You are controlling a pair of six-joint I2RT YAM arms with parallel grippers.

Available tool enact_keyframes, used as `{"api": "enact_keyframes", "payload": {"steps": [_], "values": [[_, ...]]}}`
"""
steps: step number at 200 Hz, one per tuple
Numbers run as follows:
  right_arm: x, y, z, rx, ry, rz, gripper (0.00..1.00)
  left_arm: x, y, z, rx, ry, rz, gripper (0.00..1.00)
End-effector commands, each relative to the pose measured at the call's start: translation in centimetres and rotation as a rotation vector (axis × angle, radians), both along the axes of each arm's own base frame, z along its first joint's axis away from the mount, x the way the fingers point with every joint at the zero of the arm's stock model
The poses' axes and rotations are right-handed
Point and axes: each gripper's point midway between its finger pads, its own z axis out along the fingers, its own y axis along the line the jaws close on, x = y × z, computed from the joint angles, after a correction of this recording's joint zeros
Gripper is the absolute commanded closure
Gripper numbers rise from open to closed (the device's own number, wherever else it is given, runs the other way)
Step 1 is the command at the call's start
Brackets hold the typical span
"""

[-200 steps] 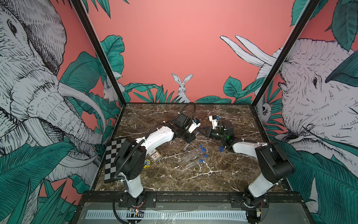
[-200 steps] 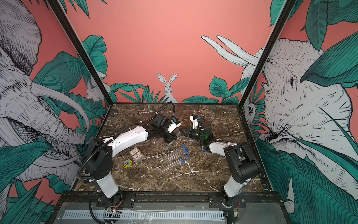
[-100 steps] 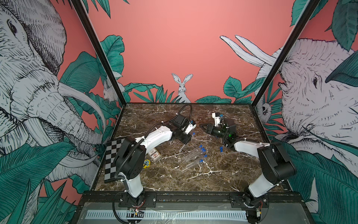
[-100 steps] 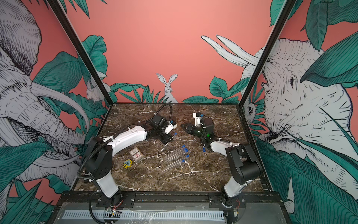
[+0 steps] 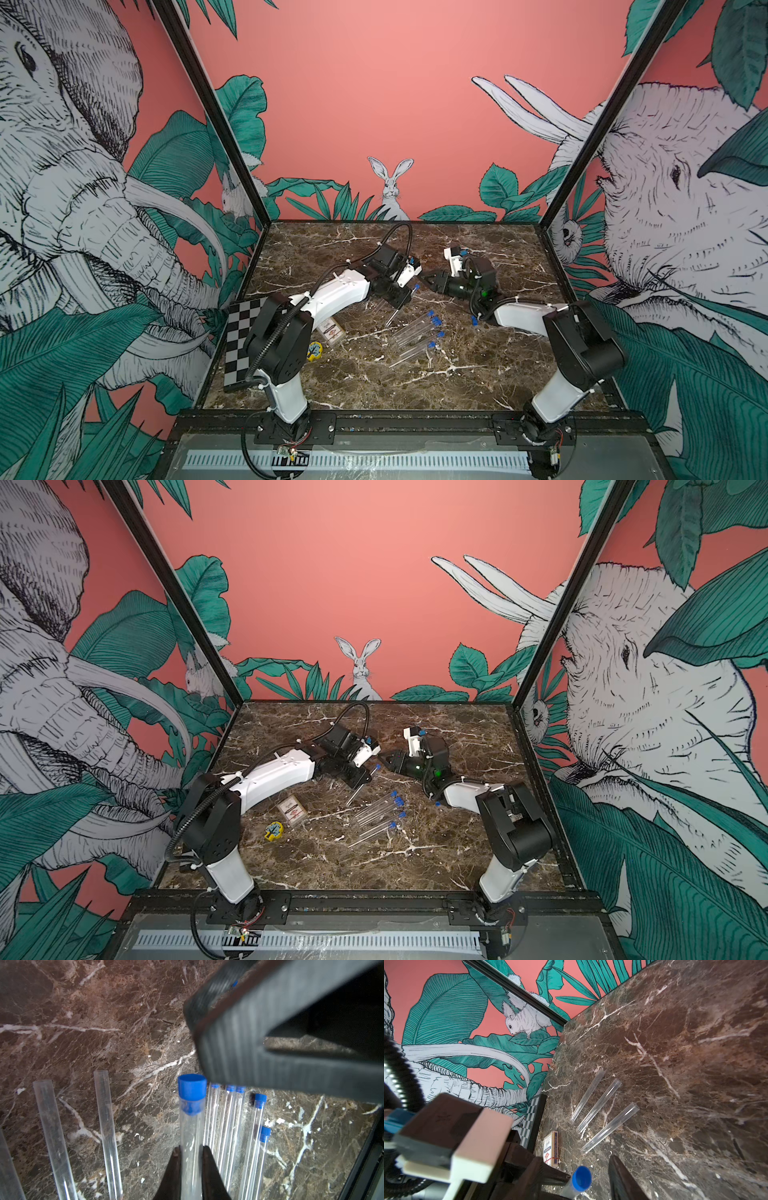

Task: Remove stoppers from test tubes
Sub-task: Open the stopper on the test tube.

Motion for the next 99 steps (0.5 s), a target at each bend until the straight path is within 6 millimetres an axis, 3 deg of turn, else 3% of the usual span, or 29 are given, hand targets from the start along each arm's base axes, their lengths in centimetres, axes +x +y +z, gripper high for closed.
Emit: {"api": "enact_keyframes", "payload": {"steps": [1,46,99], "values": [[-0.2,0.7,-0.1,0.014,-0.004,0.016,0.49,0.3,-0.9,2.7,-0.068,-0.04,-0.008,1.0],[-0.3,1.7,-0.2,0.036,0.005,0.039,0.51,0.5,-1.1,3.1,-0.081,-0.047,-0.007,1.0],[-0.5,2.0,-0.3,0.038,0.009,0.049,0.62,0.6,-1.4,3.3,-0.088,-0.047,-0.007,1.0]]}}
